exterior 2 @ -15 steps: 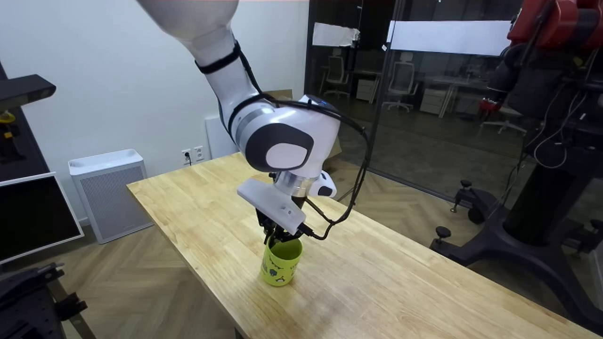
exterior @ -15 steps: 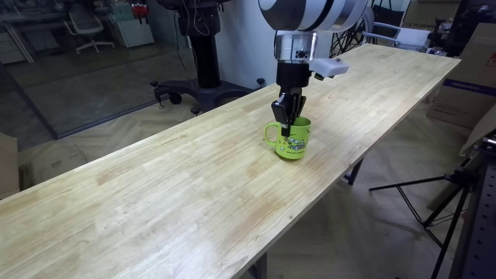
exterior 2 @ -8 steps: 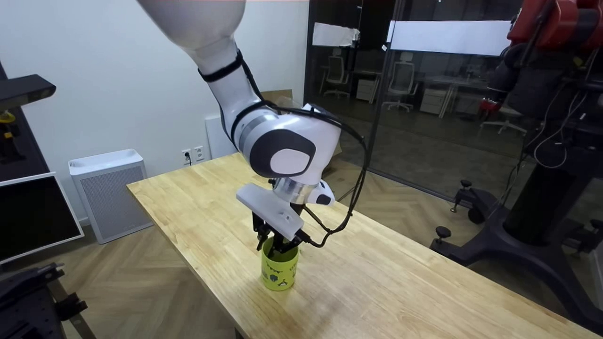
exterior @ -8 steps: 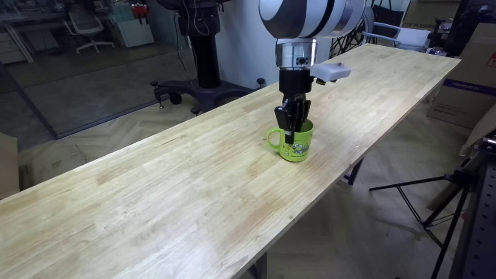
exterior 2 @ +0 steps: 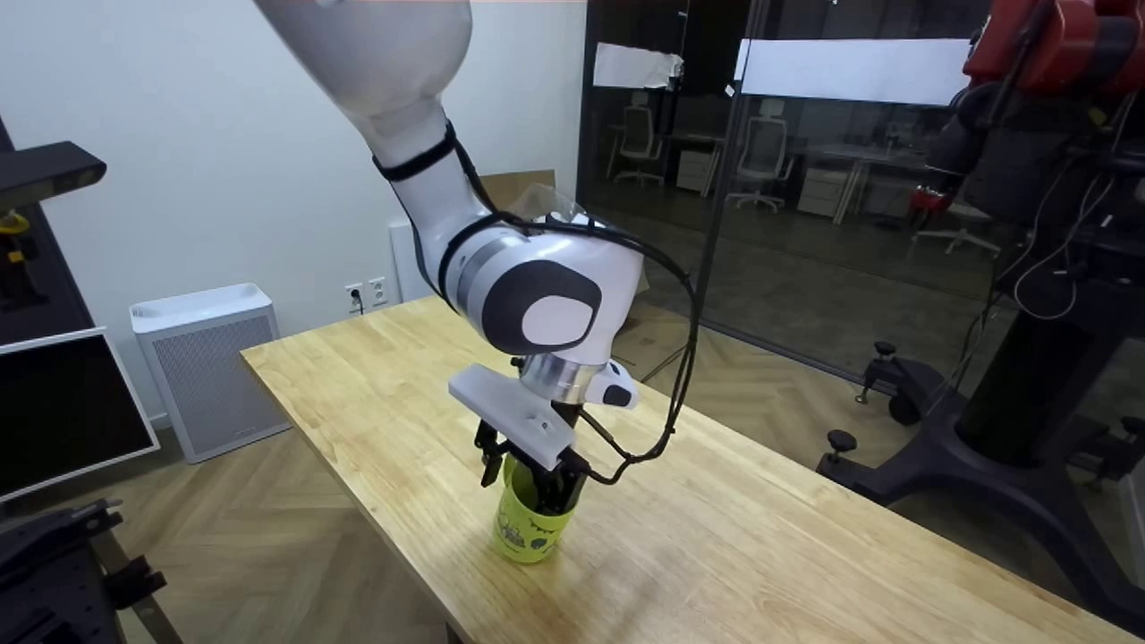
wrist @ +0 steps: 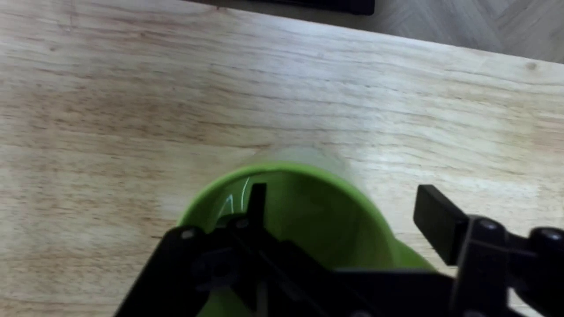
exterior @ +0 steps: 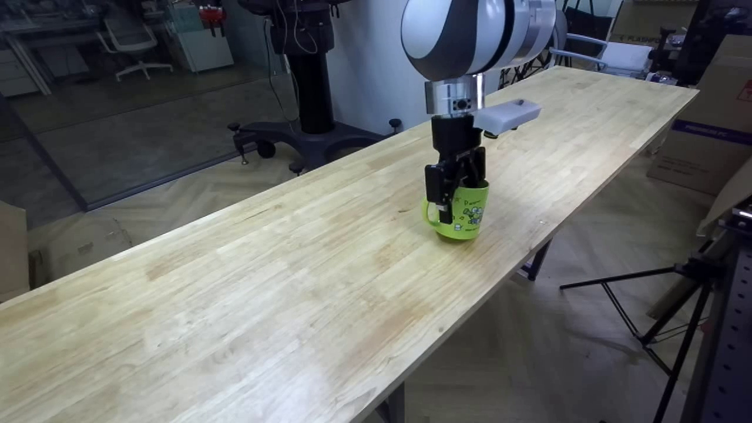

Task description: Move the yellow mug to the left

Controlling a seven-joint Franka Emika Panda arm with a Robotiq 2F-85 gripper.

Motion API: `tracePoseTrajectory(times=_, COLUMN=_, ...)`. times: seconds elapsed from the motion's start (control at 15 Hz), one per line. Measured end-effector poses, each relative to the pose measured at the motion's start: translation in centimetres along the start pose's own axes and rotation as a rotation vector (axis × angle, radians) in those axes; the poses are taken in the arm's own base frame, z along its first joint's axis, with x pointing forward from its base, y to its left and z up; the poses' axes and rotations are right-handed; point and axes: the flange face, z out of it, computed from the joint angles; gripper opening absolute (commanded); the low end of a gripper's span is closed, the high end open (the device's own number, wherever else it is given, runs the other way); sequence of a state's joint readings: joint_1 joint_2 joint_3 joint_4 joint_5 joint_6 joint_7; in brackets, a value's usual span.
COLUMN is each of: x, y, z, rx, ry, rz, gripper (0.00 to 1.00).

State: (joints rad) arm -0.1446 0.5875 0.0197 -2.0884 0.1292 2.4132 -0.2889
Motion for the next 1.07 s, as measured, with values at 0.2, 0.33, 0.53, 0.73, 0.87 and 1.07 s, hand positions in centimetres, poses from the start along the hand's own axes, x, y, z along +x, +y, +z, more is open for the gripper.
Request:
tracePoseTrajectory(times=0.2, x=0.0, y=-0.5, z=-1.0, rx=-0.059, ry=-0.012, rz=0.017, gripper=1.0)
tracePoseTrajectory(times=0.33, x=0.1, y=-1.2, z=-1.9, rx=-0.1, ry=-0.019, rz=0.024, gripper=1.0)
tracePoseTrajectory(times=0.53, x=0.1, y=-2.2, z=-3.5, rx=-0.161, ry=-0.023, rz=0.034, gripper=1.0)
tracePoseTrajectory(times=0.73, x=0.2, y=-3.4, z=-5.4, rx=-0.209, ry=-0.007, rz=0.043, gripper=1.0)
tracePoseTrajectory(times=0.87, x=0.0, y=-4.4, z=-6.8, rx=-0.23, ry=0.014, rz=0.044, gripper=1.0)
tracePoseTrajectory(times=1.07, x=-0.3, y=-5.8, z=-8.8, rx=-0.197, ry=0.061, rz=-0.012, gripper=1.0)
